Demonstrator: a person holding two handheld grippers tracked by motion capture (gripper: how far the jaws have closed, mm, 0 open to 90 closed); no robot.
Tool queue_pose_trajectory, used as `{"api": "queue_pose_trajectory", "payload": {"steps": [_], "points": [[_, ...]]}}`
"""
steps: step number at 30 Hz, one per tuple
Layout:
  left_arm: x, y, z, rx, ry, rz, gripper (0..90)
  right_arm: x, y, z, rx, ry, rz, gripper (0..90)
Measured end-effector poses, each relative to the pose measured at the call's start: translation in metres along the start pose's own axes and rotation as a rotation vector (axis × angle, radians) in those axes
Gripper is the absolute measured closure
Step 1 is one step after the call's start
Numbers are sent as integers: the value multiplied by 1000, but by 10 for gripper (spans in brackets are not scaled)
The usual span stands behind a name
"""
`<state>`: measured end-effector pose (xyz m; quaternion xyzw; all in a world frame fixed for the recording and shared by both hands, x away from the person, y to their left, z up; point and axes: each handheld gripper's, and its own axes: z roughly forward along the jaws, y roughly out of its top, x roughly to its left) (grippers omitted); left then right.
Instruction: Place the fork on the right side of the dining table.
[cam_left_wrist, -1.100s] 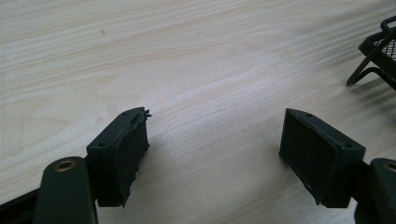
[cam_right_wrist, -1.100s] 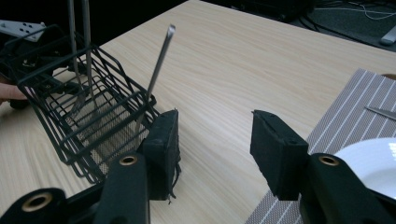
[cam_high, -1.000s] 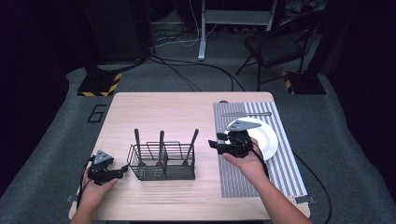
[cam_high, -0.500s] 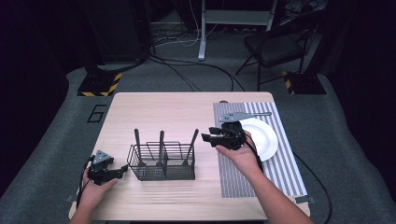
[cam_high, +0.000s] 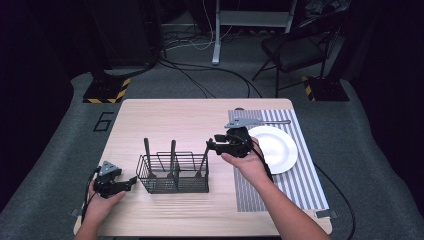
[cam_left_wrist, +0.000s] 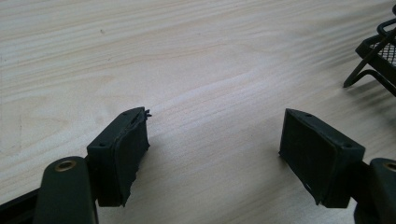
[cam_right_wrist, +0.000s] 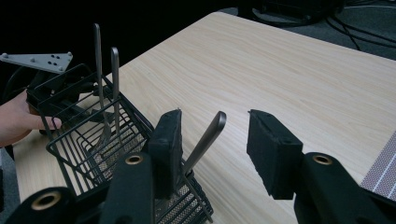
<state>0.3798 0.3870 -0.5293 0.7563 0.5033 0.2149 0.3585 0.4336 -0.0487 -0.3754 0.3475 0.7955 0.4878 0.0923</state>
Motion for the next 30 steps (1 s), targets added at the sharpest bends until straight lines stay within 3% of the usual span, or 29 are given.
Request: {"api": "queue_pose_trajectory", "payload": {"steps": [9, 15, 21, 30], "points": [[0, 0, 0, -2, -3, -3, 236, -2, 0, 12, 5, 17, 20, 581], [1, 0, 0, -1, -5, -4, 236, 1, 1, 16, 10, 18, 8, 672], [1, 0, 0, 0, -5, -4, 236, 6, 1, 13, 6, 13, -9, 707], [0, 0, 0, -7, 1, -1, 236, 14, 3, 7, -14, 54, -21, 811]]}}
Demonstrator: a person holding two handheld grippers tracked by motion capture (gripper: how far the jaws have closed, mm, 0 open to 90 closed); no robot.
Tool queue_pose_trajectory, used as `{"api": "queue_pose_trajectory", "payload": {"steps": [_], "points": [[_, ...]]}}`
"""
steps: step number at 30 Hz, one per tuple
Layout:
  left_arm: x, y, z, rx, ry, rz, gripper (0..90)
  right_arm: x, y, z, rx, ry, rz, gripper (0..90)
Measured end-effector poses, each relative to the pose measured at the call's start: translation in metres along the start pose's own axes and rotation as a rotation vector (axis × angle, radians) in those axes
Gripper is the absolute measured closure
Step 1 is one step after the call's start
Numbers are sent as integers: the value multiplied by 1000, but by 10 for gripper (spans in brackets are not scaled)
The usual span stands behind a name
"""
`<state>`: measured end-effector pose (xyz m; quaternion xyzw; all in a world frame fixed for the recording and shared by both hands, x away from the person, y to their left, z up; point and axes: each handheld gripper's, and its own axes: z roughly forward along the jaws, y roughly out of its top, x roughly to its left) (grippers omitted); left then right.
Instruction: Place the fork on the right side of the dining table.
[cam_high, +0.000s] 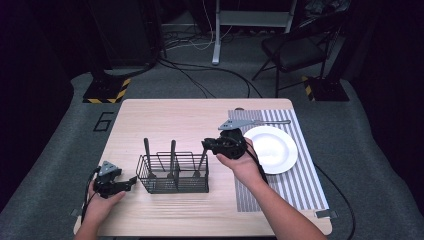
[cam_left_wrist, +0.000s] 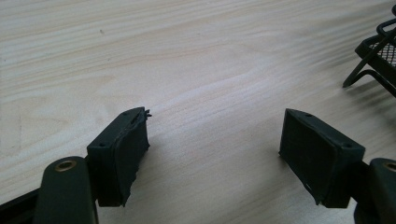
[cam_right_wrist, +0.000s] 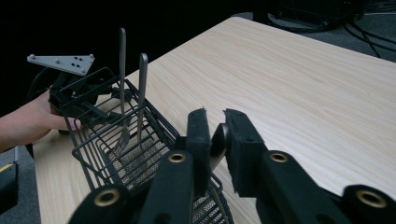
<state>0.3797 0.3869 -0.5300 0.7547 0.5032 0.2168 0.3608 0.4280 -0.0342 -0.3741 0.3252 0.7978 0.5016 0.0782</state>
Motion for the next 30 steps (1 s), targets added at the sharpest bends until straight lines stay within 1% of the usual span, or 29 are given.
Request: {"api": "queue_pose_trajectory", "payload": {"steps": [3, 4, 6, 7, 8, 9, 10, 11, 12, 13, 14, 15, 16, 19, 24, 30], "points": [[0, 0, -1, 8, -2, 3, 236, 2, 1, -1, -2, 31, 8, 836], [0, 0, -1, 8, -2, 3, 236, 2, 1, -1, -2, 31, 8, 836], [0, 0, -1, 8, -2, 3, 236, 3, 2, -2, -3, 60, 26, 850], [0, 0, -1, 9, -2, 3, 236, 5, 3, -2, -3, 76, 28, 860], [0, 0, -1, 9, -2, 3, 236, 5, 3, -2, -3, 76, 28, 860], [0, 0, -1, 9, -2, 3, 236, 7, 4, -2, 0, 88, 28, 864], [0, 0, -1, 8, -2, 2, 236, 11, 5, -2, 1, 98, 14, 866], [0, 0, -1, 9, -2, 2, 236, 11, 5, -2, 1, 98, 14, 866], [0, 0, -1, 9, -2, 3, 236, 17, 7, -2, 5, 101, -12, 867], [0, 0, -1, 9, -2, 3, 236, 17, 7, -2, 5, 101, -12, 867], [0, 0, -1, 9, -2, 3, 236, 21, 8, -2, 8, 99, -35, 867], [0, 0, -1, 8, -2, 3, 236, 23, 9, -2, 9, 96, -45, 867], [0, 0, -1, 8, -2, 3, 236, 23, 9, -2, 9, 96, -45, 867], [0, 0, -1, 9, -2, 3, 236, 28, 11, -1, 14, 94, -71, 868], [0, 0, -1, 8, -2, 3, 236, 31, 13, -2, 21, 98, -79, 868], [0, 0, 0, 8, -1, 6, 236, 32, 20, -8, 4, 104, -74, 868]]}}
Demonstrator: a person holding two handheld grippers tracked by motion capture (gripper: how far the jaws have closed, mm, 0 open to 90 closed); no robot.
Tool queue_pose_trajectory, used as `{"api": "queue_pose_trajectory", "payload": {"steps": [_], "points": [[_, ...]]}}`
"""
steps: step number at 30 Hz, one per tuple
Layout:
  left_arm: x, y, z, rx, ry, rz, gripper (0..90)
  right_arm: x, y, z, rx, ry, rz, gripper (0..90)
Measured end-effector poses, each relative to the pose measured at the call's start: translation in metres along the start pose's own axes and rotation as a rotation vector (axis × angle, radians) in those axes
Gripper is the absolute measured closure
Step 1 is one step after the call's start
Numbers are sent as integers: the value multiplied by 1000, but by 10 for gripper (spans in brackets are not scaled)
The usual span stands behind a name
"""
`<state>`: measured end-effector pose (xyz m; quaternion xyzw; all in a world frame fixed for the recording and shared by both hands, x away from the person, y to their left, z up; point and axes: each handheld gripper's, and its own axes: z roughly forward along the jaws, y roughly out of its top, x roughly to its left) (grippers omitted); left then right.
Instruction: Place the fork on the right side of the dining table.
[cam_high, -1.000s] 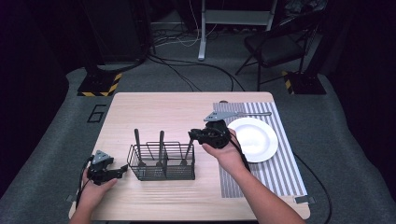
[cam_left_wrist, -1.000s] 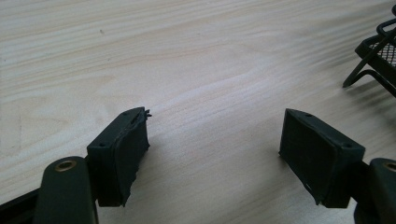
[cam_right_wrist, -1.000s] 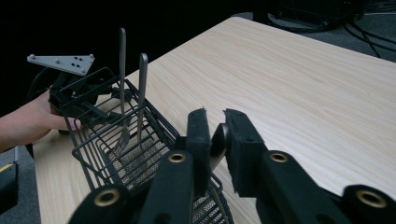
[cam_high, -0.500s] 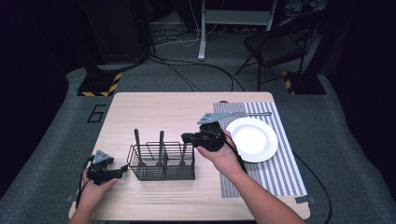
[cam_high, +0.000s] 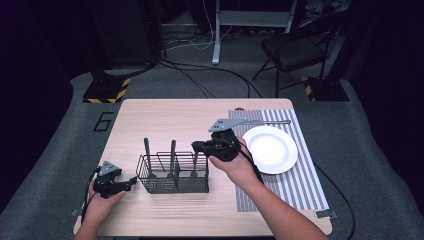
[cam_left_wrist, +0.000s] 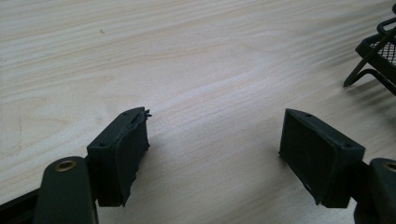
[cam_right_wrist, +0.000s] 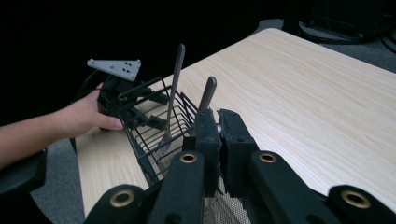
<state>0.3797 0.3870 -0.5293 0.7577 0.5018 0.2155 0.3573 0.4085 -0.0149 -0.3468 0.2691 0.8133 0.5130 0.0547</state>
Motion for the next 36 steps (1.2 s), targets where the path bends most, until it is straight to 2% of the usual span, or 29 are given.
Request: {"api": "queue_pose_trajectory", "payload": {"steps": [3, 14, 17, 20, 25, 36], "points": [[0, 0, 0, 0, -2, -3, 236, 1, 7, -6, -11, 11, 14, 868], [0, 0, 0, -3, -1, -2, 236, 7, 27, -22, -23, 0, 5, 868], [0, 0, 0, -6, -1, -5, 236, 8, 35, -27, -31, -4, -9, 869], [0, 0, 0, -7, 0, -6, 236, 8, 42, -32, -43, 0, 3, 868], [0, 0, 0, -2, -2, -5, 236, 11, 52, -43, -58, -22, -1, 868], [0, -1, 0, -9, 1, -7, 237, 8, 61, -57, -82, -43, 4, 868]]}}
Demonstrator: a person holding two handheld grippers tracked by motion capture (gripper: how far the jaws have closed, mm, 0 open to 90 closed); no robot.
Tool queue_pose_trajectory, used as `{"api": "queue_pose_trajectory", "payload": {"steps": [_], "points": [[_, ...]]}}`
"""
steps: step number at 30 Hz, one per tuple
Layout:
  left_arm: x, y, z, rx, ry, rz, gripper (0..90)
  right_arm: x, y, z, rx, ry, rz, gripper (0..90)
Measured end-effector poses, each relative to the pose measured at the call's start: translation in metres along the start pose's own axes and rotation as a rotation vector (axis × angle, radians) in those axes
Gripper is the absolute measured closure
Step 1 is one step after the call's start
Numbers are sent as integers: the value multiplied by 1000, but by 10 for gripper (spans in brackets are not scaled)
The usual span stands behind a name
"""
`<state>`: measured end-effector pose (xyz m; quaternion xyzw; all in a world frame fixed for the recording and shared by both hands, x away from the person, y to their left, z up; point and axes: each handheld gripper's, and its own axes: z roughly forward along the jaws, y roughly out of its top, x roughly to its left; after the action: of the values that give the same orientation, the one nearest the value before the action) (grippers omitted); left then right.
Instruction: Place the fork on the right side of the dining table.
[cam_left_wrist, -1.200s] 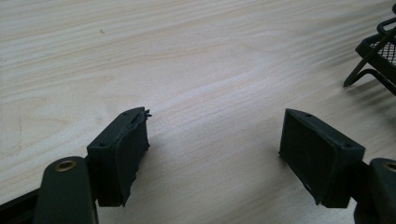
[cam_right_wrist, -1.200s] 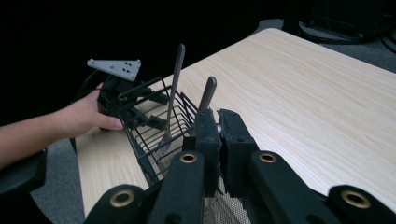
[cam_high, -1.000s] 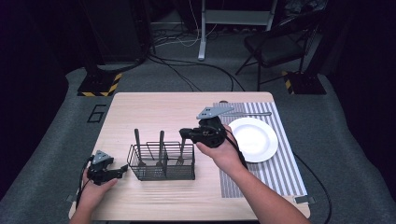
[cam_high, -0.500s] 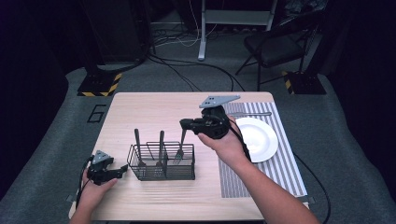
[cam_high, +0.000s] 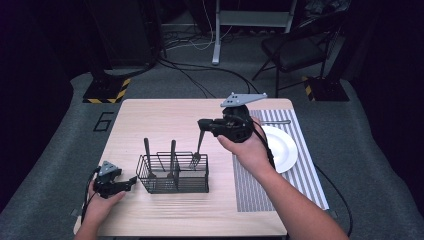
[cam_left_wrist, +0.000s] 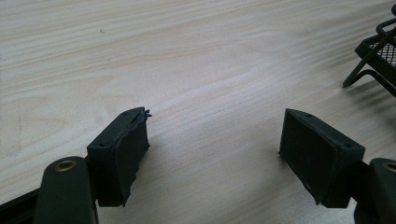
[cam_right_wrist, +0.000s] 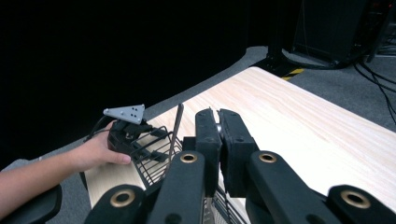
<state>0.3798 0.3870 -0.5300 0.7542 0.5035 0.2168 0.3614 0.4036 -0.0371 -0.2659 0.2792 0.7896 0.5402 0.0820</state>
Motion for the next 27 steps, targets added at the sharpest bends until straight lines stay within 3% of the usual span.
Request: {"api": "queue_pose_trajectory", "payload": {"steps": [27], "points": [[0, 1, 0, 9, -1, 7, 236, -16, 9, -56, -65, -112, 15, 868]]}}
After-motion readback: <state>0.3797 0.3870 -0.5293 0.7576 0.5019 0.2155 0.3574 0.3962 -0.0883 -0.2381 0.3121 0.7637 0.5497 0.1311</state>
